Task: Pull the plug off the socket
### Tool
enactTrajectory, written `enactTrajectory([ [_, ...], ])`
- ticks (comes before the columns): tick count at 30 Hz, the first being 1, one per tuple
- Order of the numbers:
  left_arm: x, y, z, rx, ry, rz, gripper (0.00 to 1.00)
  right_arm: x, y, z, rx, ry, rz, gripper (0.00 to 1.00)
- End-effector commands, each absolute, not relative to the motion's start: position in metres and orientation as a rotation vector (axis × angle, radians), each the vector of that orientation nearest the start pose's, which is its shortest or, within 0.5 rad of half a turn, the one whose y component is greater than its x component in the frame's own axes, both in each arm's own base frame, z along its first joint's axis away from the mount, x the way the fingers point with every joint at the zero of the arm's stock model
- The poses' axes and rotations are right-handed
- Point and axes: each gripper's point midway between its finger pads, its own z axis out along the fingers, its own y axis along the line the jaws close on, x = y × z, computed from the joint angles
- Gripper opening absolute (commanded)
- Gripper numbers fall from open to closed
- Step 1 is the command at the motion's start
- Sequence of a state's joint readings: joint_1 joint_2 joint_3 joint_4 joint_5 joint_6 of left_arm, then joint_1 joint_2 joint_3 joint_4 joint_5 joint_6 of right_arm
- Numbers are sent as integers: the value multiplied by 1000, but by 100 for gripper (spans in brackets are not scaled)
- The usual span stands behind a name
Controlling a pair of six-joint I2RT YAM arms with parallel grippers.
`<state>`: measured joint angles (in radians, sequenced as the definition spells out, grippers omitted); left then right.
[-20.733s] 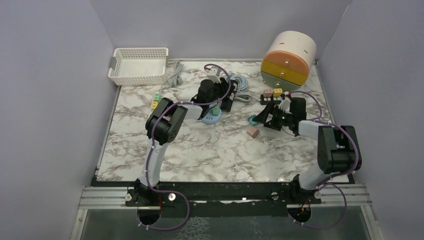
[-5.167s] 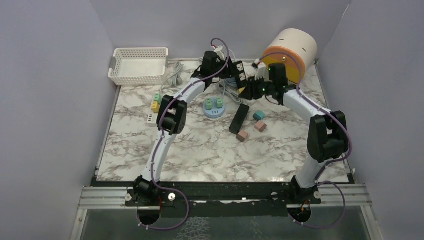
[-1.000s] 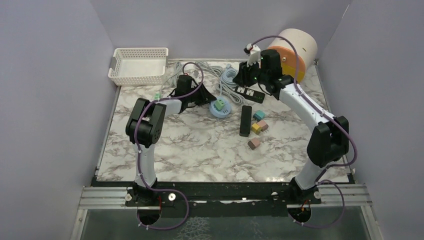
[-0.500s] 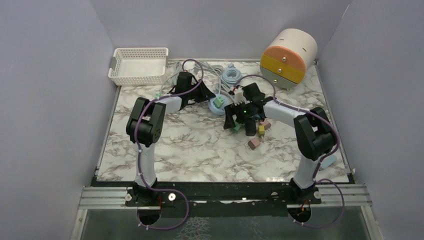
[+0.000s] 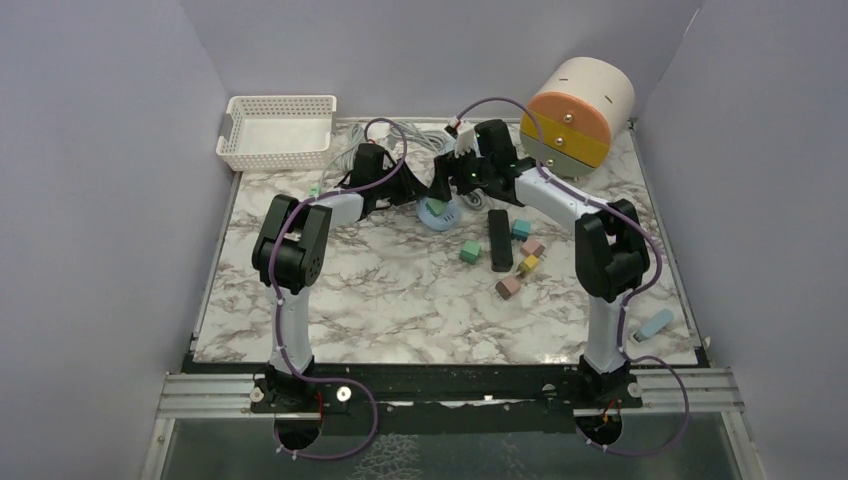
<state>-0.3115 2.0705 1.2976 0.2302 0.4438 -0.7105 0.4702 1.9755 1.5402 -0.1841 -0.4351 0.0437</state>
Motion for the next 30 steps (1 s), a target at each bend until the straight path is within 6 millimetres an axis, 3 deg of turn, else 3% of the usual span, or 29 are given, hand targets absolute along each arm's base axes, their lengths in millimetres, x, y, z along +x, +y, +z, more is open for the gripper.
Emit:
enactTrajectory([
  [1, 490, -257, 87, -144, 2192, -1018, 0, 443, 322, 116, -773, 2154, 799, 75],
  [6, 491, -256, 87, -148, 2188, -1019, 0, 433, 325, 97, -816, 2222, 821, 56],
  [7, 491, -257, 88, -150, 2188, -1022, 0, 431, 325, 94, -827, 2231, 823, 47],
  [10, 491, -257, 88, -152, 2188, -1021, 0, 428, 321, 94, -839, 2243, 802, 6],
  [11, 491, -257, 88, -155, 2189, -1020, 0, 430, 318, 96, -837, 2244, 768, 1],
  [13, 492, -256, 86, -157, 2192, -1014, 0, 440, 308, 104, -825, 2209, 582, 1],
  [15, 492, -255, 83, -161, 2198, -1005, 0, 447, 298, 120, -818, 2090, 260, 1],
  [16, 492, -254, 82, -161, 2201, -999, 0, 446, 304, 130, -819, 2046, 240, 1],
  [18, 492, -254, 80, -159, 2208, -988, 0, 433, 322, 140, -800, 2078, 542, 1],
  [20, 492, -253, 79, -159, 2207, -977, 0, 403, 334, 160, -766, 2107, 1183, 1],
  [21, 492, -252, 79, -159, 2207, -972, 0, 396, 332, 169, -720, 2098, 1411, 1],
  [22, 492, -252, 79, -157, 2208, -971, 0, 401, 330, 172, -708, 2100, 1391, 1],
  [23, 492, -251, 79, -159, 2207, -968, 0, 416, 332, 167, -727, 2114, 1136, 1],
  [25, 491, -251, 80, -159, 2204, -966, 0, 437, 320, 147, -779, 2130, 418, 1],
  [26, 491, -251, 80, -158, 2204, -968, 0, 439, 316, 146, -809, 2082, 203, 1],
  [27, 492, -251, 80, -158, 2202, -968, 0, 436, 317, 146, -818, 2072, 179, 1],
  [28, 492, -251, 80, -156, 2199, -970, 0, 428, 325, 149, -808, 2096, 351, 1],
  [30, 492, -252, 81, -156, 2197, -972, 0, 402, 339, 170, -784, 2086, 1019, 1],
])
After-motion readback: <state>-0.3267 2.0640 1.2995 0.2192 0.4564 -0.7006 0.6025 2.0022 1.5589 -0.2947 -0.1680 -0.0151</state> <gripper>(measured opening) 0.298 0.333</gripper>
